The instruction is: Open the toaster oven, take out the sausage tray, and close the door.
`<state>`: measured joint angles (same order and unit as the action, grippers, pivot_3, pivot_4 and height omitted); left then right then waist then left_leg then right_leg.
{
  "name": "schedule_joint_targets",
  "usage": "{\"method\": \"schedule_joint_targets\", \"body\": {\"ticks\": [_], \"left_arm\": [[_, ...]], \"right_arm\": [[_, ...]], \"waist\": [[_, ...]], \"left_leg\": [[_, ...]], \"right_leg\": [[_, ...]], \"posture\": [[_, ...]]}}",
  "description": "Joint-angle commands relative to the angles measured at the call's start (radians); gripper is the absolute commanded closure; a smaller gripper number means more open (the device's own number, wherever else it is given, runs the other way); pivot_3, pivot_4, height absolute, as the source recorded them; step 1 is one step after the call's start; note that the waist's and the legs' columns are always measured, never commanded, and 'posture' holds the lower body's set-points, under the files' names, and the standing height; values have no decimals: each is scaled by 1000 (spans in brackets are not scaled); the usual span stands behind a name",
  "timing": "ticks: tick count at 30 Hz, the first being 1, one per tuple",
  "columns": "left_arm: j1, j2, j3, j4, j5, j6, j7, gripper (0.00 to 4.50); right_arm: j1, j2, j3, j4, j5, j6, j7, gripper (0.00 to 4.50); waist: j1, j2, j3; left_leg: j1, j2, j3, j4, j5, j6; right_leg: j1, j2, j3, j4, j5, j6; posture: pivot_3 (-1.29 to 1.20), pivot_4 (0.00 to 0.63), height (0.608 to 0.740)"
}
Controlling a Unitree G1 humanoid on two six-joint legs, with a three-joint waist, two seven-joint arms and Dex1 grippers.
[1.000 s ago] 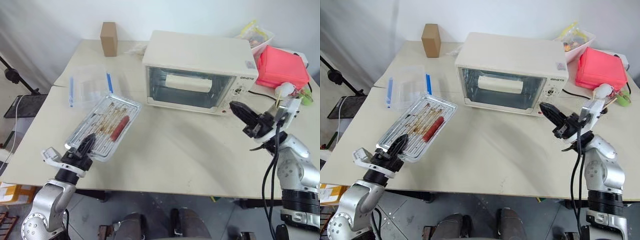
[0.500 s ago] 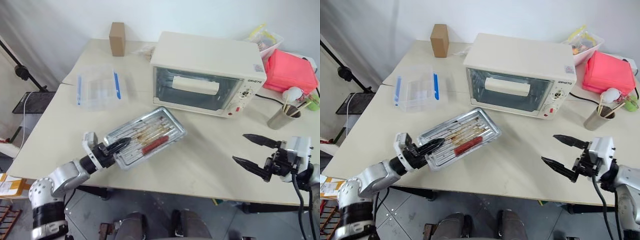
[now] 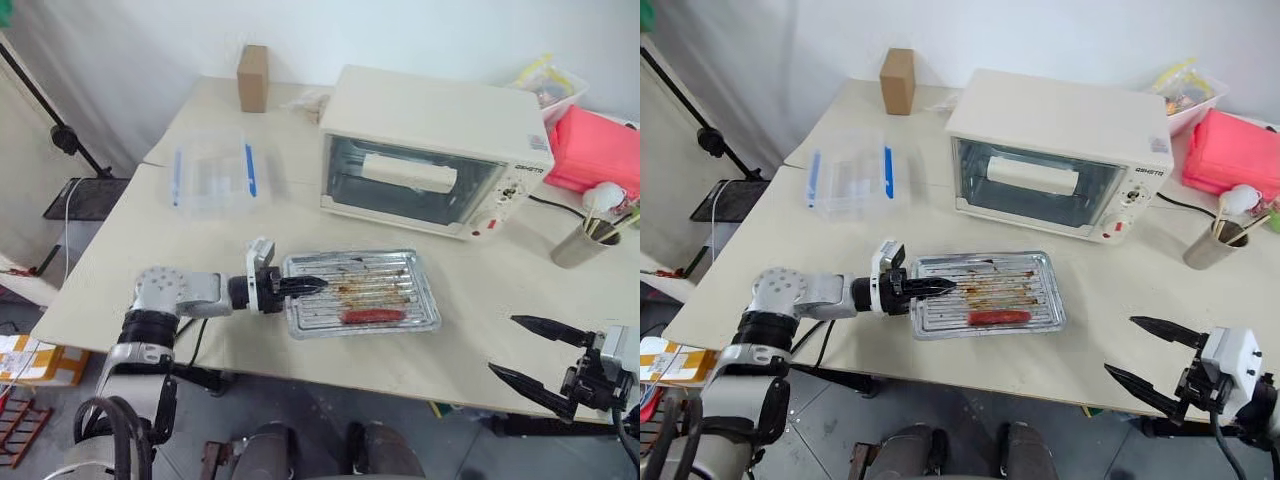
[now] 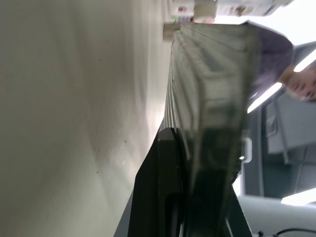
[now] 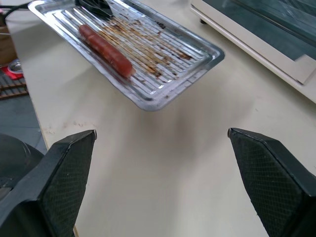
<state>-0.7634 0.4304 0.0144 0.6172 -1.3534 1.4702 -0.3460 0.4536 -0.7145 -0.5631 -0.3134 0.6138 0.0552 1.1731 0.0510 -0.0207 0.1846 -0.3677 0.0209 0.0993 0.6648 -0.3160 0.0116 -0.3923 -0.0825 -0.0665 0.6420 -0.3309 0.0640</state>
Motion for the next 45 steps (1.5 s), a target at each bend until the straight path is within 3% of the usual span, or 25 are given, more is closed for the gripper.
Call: {"method": "schedule_joint_targets", "body": {"ticks": [1, 6, 9, 14, 22, 24, 26, 29, 34, 38, 45], "left_arm": [[-77, -57, -92, 84, 189, -45, -149, 4500], [-171, -117, -139, 185, 386, -92, -278, 4500], [-200, -132, -123, 211, 455, -108, -327, 3876], [-207, -117, -93, 191, 533, -109, -403, 2307], [-67, 36, -68, -68, 579, -138, -504, 25], [-2, 80, -52, -167, 596, -212, -526, 25], [159, 191, -32, -349, 685, -484, -607, 25], [297, 283, -22, -472, 808, -788, -661, 25], [355, 268, 77, -458, 936, -1264, -645, 25], [398, 311, 96, -439, 974, -1435, -740, 25], [451, 346, 114, -413, 984, -1526, -819, 25]], "right_arm": [[34, 14, -35, -69, 13, 1, -25, 33], [54, 29, -33, -102, 16, 5, -57, 33], [54, 34, -26, -106, 12, 2, -67, 0], [38, 37, -9, -92, 4, -5, -77, 0], [-8, 35, 27, -60, -14, -17, -69, 0], [-27, 32, 40, -47, -18, -20, -66, 0], [-74, 22, 70, -14, -22, -26, -54, 0], [-139, 8, 100, 28, -27, -27, -38, 0], [-248, -23, 153, 65, -31, -10, -6, 0], [-310, -49, 177, 67, -16, 13, 12, 0], [-367, -91, 193, 99, -15, 36, 63, 0]], "waist": [[8, 1, 0], [26, 5, -3], [28, 7, -4], [24, 7, -4], [-15, 7, -4], [-27, 7, -4], [-49, 7, -4], [-64, 7, -3], [-45, 10, -2], [-37, 10, -2], [-46, 10, -2]], "left_leg": [[0, 0, -1, 0, 0, 0], [-1, -6, -3, 0, -1, -4], [-1, -9, -4, 0, -1, -1], [-4, -10, -4, -1, -3, 2], [-4, -9, -4, -2, -1, 3], [-3, -9, -4, -3, 0, 5], [-2, -9, -4, -4, 1, 5], [1, -9, -3, -10, 3, 3], [-1, -9, -4, -14, 4, 2], [-3, -9, -4, -15, 3, 8], [-4, -9, -5, -15, 0, 14]], "right_leg": [[1, 0, -1, 0, 0, 0], [2, -8, -2, -2, 3, 6], [3, -12, -4, -5, 5, 9], [2, -13, -4, -9, 6, 11], [2, -13, -4, -8, 6, 11], [2, -13, -4, -8, 6, 11], [2, -13, -4, -7, 6, 10], [0, -12, -2, -8, 5, 8], [-2, -13, -3, -10, 6, 6], [-2, -13, -4, -16, 6, 6], [-1, -13, -10, -17, 7, 7]], "posture": [[0, 150, 740], [0, 150, 740], [0, 150, 740], [0, 150, 740], [0, 150, 740], [0, 150, 740], [0, 150, 740], [0, 150, 740], [0, 150, 740], [0, 150, 740], [0, 150, 740]]}}
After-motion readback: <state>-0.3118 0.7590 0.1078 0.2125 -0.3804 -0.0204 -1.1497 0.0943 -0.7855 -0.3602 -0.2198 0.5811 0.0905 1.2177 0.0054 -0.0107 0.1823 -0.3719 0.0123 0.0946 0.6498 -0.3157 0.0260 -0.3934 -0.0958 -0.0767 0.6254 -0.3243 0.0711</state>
